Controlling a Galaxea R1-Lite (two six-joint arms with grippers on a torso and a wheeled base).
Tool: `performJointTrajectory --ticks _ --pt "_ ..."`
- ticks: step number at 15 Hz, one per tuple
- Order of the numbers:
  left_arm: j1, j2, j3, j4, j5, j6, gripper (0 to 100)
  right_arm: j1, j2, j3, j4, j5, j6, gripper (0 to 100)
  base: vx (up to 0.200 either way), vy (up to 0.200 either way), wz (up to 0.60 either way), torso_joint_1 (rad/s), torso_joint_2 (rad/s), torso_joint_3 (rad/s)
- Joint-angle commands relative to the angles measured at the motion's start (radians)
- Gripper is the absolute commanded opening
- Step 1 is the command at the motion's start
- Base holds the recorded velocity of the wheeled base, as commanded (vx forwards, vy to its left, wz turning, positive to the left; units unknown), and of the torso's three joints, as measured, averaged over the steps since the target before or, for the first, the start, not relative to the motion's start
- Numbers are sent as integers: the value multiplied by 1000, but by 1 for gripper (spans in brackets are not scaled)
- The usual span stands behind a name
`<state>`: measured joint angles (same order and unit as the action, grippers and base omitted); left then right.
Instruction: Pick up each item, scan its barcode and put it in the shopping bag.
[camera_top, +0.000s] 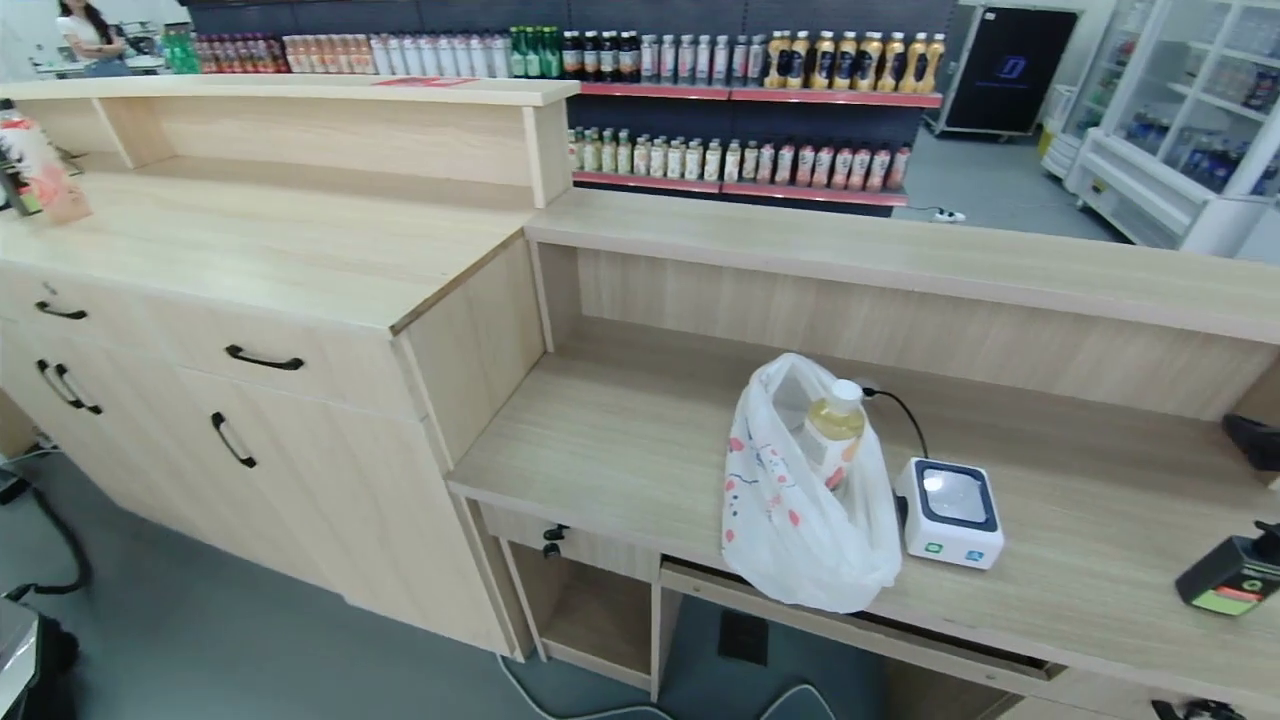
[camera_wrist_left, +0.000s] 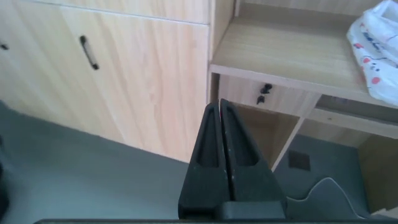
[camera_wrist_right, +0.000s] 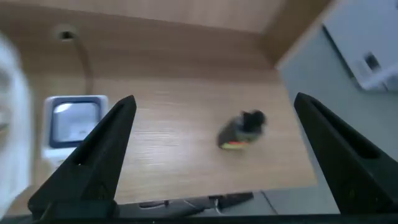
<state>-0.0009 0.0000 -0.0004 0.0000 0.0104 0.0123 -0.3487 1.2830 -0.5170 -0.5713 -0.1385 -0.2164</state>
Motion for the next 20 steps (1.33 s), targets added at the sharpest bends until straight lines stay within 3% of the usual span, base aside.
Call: performJointTrajectory --ticks 1,3,6,9,14,19,20 --pt "1 0 0 0 0 0 0 -32 44 -1 21 -108 66 100 0 0 -600 12 2 2" --pt "1 0 0 0 0 0 0 -101 145 -17 16 -148 126 100 0 0 -600 2 0 -2" --pt "1 0 0 0 0 0 0 -182 318 -106 2 -35 144 100 0 0 0 0 0 0" --pt "1 0 0 0 0 0 0 -213 476 -196 7 -13 137 100 0 0 0 0 0 0" --pt "1 0 0 0 0 0 0 -292 645 -322 -16 -12 -247 100 0 0 0 61 -103 -54" --pt "1 0 0 0 0 0 0 -306 750 -428 -50 -9 -327 100 0 0 0 0 0 0" --pt "1 0 0 0 0 0 0 -311 794 -466 -45 56 -333 100 0 0 0 0 0 0"
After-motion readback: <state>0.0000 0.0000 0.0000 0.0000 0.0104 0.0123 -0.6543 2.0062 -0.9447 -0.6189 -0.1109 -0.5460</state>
